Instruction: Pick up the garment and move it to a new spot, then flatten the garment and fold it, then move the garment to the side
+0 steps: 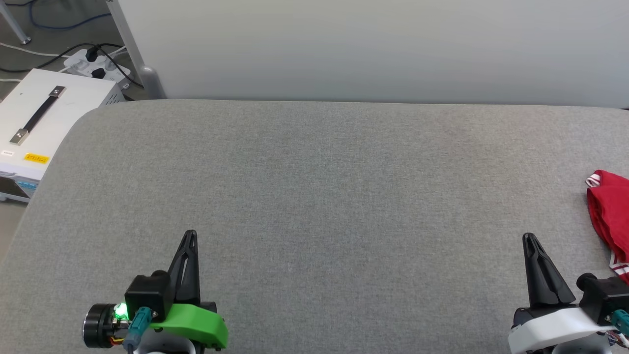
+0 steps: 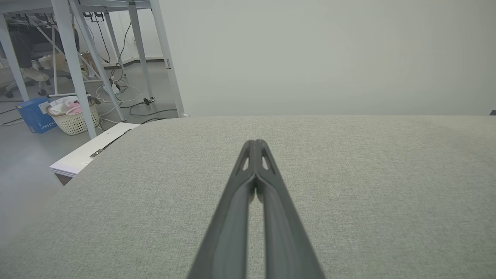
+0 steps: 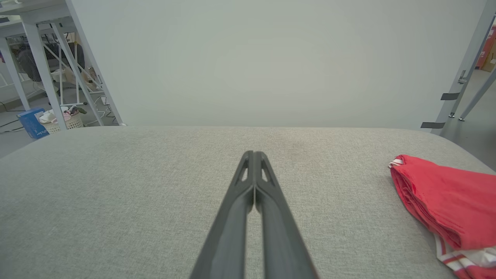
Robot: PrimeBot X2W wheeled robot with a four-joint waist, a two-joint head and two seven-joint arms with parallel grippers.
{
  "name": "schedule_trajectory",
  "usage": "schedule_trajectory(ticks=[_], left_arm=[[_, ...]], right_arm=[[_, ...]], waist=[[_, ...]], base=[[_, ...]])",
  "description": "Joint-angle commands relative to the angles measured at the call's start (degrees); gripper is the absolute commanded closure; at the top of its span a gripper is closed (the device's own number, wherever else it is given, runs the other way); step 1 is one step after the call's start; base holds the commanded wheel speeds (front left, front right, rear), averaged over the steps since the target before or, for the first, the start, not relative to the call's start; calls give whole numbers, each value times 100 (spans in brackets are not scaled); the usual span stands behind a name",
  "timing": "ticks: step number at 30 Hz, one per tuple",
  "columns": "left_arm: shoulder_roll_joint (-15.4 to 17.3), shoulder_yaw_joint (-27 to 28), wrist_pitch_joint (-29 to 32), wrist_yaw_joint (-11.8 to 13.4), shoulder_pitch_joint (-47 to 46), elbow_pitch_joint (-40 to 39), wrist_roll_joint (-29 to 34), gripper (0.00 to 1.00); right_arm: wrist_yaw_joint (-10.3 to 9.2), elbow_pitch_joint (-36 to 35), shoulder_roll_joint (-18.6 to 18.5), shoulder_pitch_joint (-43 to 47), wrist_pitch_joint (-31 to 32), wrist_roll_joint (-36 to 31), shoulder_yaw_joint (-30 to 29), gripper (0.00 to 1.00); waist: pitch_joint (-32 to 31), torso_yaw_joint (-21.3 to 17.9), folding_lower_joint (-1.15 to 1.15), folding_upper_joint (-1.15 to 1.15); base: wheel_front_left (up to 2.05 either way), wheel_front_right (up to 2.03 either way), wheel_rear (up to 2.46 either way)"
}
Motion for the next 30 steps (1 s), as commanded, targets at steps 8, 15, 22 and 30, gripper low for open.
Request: schedule_trajectory(ticks=[8,15,22,30], left_arm=[[-15,20,114,51,-19,-61,62,100],[-20,27,196,68,-25,-90,81,100],[-25,34,275,85,-31,-119,101,100],[-30,43,367,104,-38,-152,123,100]], right_arm=[[-1,-24,36,-84,127,-116,18,100],[-1,-34,53,-111,210,-177,29,100],[-1,-43,70,-137,291,-237,40,100],[-2,-53,89,-168,384,-307,52,100]], waist=[[-12,-17,0,0],[-23,-31,0,0],[-33,-45,0,0],[-45,-61,0,0]], base=[[0,0,0],[0,0,0],[0,0,0],[0,0,0]])
